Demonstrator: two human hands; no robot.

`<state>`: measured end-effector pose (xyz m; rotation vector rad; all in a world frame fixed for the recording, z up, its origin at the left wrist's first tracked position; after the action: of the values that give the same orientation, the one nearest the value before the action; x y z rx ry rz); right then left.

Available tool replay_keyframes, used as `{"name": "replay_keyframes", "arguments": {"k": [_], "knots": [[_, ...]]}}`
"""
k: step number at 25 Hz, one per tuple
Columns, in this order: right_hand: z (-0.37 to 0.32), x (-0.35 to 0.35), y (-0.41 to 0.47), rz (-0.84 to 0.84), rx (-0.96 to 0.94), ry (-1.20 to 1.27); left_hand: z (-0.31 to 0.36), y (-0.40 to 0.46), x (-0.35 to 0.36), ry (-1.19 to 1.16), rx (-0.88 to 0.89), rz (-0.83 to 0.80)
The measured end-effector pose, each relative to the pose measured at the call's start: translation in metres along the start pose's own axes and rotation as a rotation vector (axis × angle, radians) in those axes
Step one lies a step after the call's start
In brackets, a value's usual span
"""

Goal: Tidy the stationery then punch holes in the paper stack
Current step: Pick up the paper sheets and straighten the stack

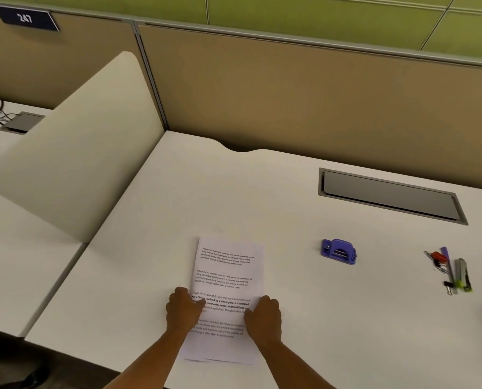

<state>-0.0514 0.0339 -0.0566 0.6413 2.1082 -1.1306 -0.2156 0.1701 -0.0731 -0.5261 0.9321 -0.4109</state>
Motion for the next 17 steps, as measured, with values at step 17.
{"name": "replay_keyframes", "arguments": {"k": [17], "knots": [[0.021, -0.009, 0.016, -0.060, 0.009, 0.122, -0.013, 0.008, 0.005, -0.184, 0.067, -0.083]]}}
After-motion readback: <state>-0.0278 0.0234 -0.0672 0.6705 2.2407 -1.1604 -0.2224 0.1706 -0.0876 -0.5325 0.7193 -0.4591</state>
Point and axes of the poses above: each hand's wrist, its own y-axis towards the middle knuckle, its own x-axis out of the palm, z = x × y, the point moved 4 cm from there along y, towards the middle knuckle, and after that the axes turned 3 degrees about -y, right-handed, at the moved point
